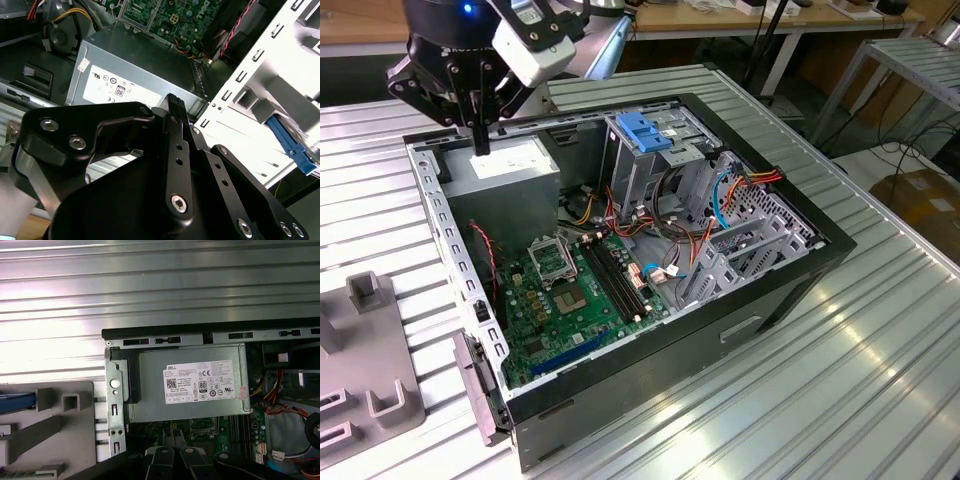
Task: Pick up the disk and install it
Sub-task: 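Reach for the disk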
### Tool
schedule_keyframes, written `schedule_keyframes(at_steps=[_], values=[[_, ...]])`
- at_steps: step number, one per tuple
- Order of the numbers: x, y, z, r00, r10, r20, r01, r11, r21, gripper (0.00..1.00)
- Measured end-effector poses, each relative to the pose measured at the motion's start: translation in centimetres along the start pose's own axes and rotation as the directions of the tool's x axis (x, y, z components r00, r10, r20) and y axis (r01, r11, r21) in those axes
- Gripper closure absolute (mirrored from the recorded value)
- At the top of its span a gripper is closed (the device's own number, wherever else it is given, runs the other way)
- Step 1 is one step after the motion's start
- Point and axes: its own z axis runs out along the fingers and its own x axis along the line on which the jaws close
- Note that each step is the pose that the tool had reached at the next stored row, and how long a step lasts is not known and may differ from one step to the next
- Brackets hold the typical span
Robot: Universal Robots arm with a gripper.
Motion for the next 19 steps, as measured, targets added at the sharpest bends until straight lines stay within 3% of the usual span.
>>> schedule_keyframes(at_steps=[19], values=[[0.97,-0.07,-0.03,1.0000,0.000,0.0000,0.000,1.0000,0.0000,0.90]])
